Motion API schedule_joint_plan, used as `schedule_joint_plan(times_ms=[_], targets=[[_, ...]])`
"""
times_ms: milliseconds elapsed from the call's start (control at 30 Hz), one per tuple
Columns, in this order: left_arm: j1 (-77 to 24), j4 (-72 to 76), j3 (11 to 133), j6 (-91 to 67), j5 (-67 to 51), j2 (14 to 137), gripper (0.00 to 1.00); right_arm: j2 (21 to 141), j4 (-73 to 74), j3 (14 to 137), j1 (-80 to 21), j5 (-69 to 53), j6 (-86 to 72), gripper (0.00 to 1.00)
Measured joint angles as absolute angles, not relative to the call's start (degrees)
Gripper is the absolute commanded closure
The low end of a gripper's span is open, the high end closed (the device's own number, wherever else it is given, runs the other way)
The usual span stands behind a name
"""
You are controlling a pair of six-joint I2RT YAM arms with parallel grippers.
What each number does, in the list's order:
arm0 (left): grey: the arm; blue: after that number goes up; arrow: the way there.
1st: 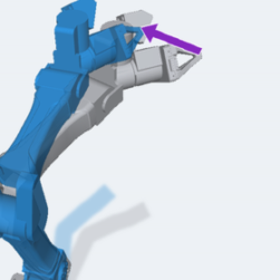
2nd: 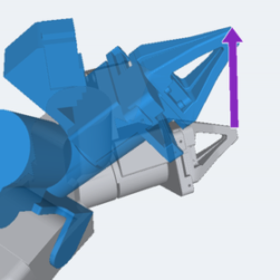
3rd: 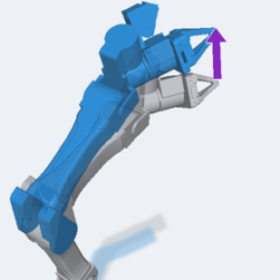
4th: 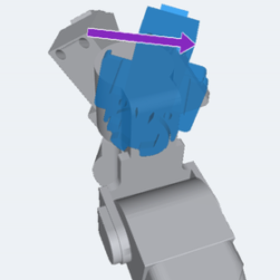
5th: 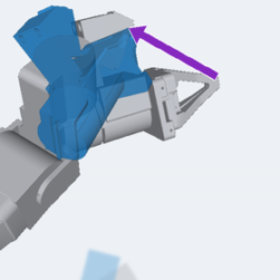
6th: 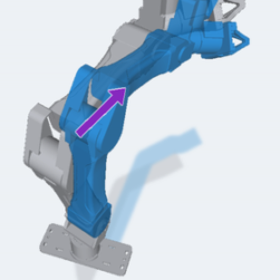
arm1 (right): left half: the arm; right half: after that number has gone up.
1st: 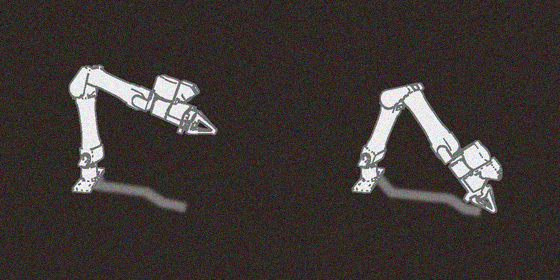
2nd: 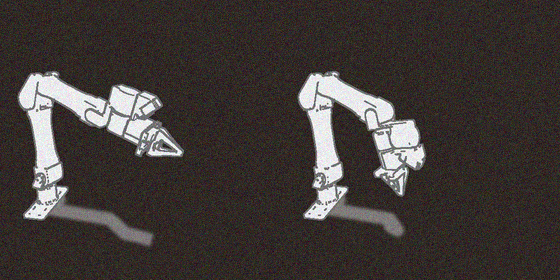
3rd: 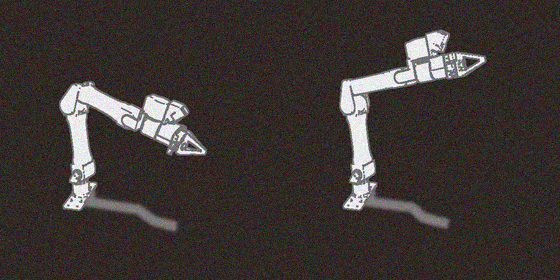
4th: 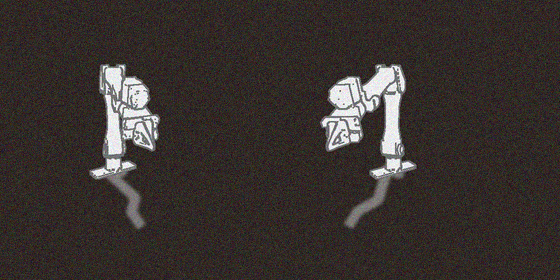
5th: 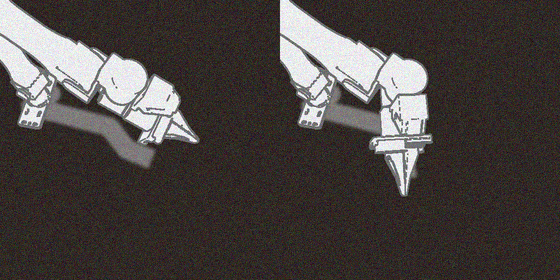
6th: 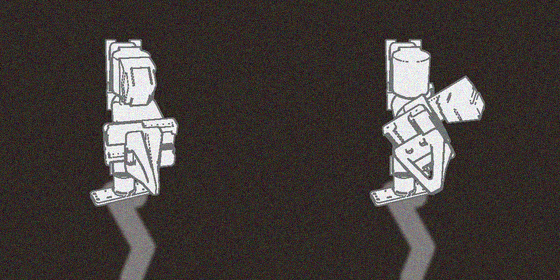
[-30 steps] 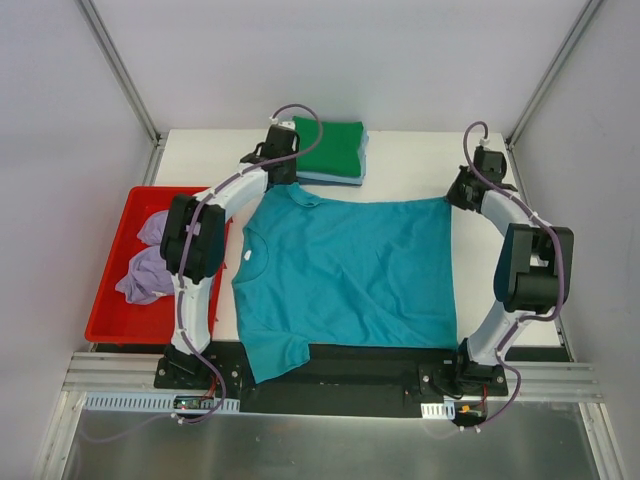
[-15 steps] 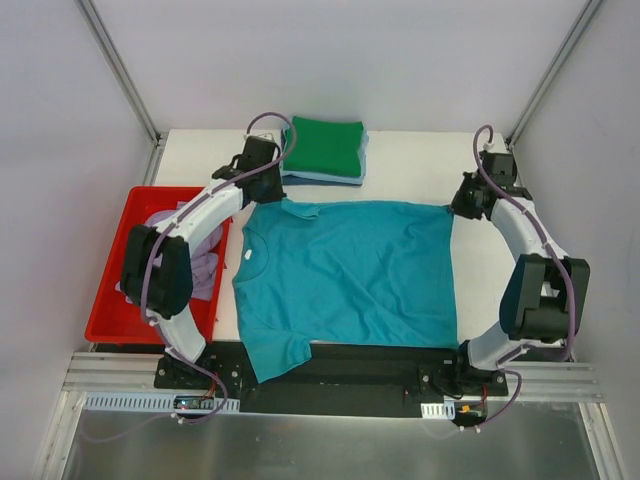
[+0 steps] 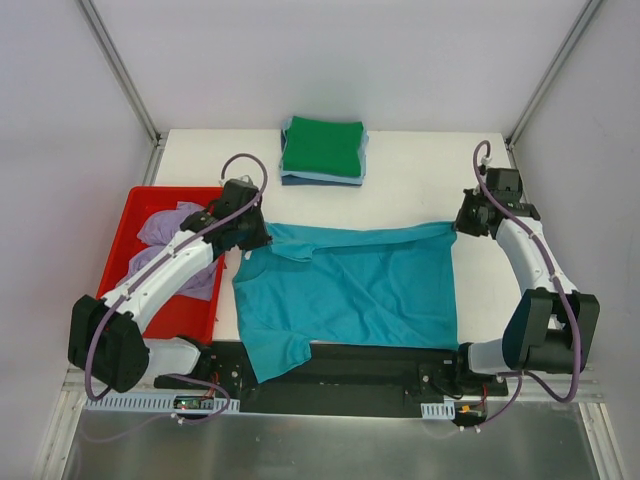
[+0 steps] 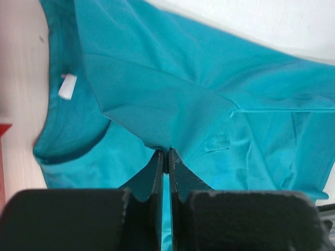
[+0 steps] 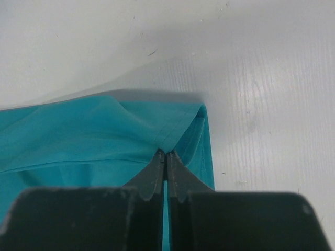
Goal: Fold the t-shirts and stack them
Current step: Fold the flattened tshirt in 1/3 of the way
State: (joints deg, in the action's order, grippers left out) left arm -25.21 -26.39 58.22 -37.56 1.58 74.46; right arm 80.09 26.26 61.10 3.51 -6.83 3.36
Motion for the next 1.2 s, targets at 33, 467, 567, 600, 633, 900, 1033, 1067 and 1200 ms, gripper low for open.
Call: schedule_joint_plan(times_ms=[33,467,567,600,633,900,1033,1067,1200], targets=[[-25.36,-26.63,57.36,-38.06,1.52,73.49,1.00,79.79,26.68,60.77,3.51,-6.72,3.62,1.00],[-26.72,-27.55,46.41,-41.71,-2.04,68.64,0.83,77.95,27.77,56.38,3.51,-4.82,4.36,0.94],[-26.98,-27.79,43.64,-42.17,-3.25,68.64,0.65,76.58,27.77,53.34,3.51,-3.36,3.90,0.72],[-27.05,-28.03,43.00,-42.26,-3.90,68.62,0.58,75.83,27.73,52.01,3.51,-2.92,3.64,0.55],[-27.05,-28.21,42.61,-42.22,-4.43,68.58,0.47,75.00,27.73,50.72,3.51,-2.57,3.38,0.47],[-27.07,-29.17,43.46,-40.01,-7.92,64.34,0.01,68.62,28.75,48.29,3.51,-2.66,2.44,0.04],[-27.07,-29.28,49.58,-38.83,-8.38,67.61,0.01,67.40,27.64,48.29,3.27,-8.19,2.52,0.04],[-27.05,-28.86,51.29,-38.46,-8.38,69.30,0.01,67.85,27.24,48.29,2.96,-9.91,2.46,0.04],[-27.03,-26.39,57.76,-37.12,-8.54,78.56,0.01,72.27,25.58,48.45,-0.27,-14.68,2.22,0.04]])
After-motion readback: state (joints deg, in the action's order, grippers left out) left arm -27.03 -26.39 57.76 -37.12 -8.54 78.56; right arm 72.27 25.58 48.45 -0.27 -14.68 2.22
